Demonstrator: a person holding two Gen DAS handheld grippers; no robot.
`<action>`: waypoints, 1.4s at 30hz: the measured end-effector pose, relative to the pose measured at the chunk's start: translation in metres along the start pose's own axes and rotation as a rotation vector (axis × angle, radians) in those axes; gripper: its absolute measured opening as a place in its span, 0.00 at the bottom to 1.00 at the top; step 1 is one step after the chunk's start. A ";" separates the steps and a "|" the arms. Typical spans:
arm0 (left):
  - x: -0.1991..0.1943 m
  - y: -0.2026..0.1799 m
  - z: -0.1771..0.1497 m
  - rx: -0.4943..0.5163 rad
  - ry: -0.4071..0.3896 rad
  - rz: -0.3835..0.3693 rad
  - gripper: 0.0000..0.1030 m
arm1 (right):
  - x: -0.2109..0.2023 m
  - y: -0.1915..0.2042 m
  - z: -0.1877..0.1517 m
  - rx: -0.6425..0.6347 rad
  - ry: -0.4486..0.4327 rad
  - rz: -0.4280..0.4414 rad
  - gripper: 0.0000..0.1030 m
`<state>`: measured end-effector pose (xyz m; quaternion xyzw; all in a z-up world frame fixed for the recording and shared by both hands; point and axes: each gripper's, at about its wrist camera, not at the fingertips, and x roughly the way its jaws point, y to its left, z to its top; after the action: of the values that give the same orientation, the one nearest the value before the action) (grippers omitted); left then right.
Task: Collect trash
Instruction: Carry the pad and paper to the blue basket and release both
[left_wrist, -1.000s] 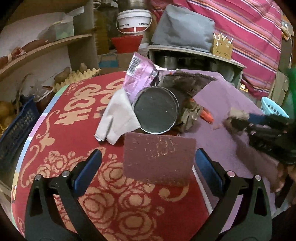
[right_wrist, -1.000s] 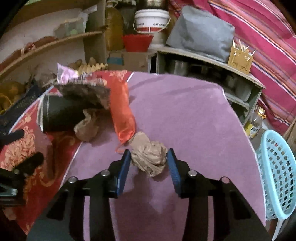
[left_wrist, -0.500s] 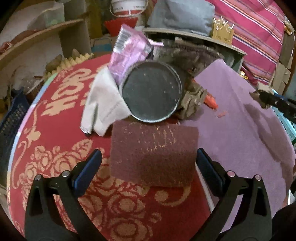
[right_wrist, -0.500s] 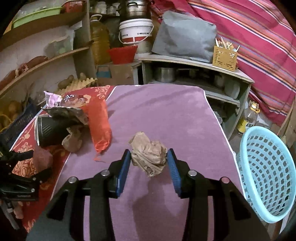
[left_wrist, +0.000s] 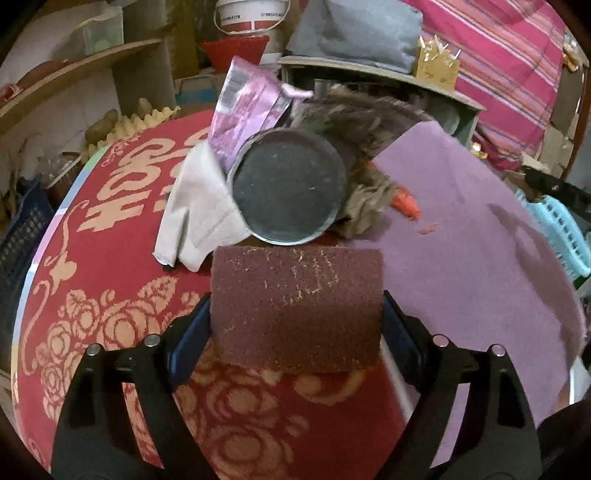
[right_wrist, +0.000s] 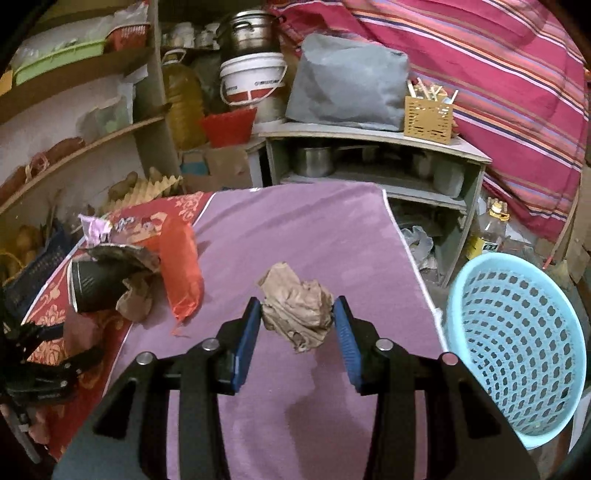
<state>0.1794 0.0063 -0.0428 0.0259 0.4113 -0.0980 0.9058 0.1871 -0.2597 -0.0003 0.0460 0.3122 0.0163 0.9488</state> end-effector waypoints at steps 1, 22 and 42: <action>-0.007 -0.005 0.001 0.009 -0.021 0.000 0.81 | -0.002 -0.004 0.001 0.005 -0.005 -0.003 0.40; -0.027 -0.212 0.095 0.139 -0.283 -0.107 0.81 | -0.059 -0.190 0.017 0.174 -0.106 -0.211 0.40; 0.019 -0.385 0.106 0.287 -0.233 -0.242 0.83 | -0.071 -0.286 -0.008 0.326 -0.092 -0.288 0.40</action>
<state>0.1934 -0.3875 0.0260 0.0936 0.2860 -0.2661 0.9158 0.1259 -0.5480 0.0076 0.1543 0.2704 -0.1720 0.9346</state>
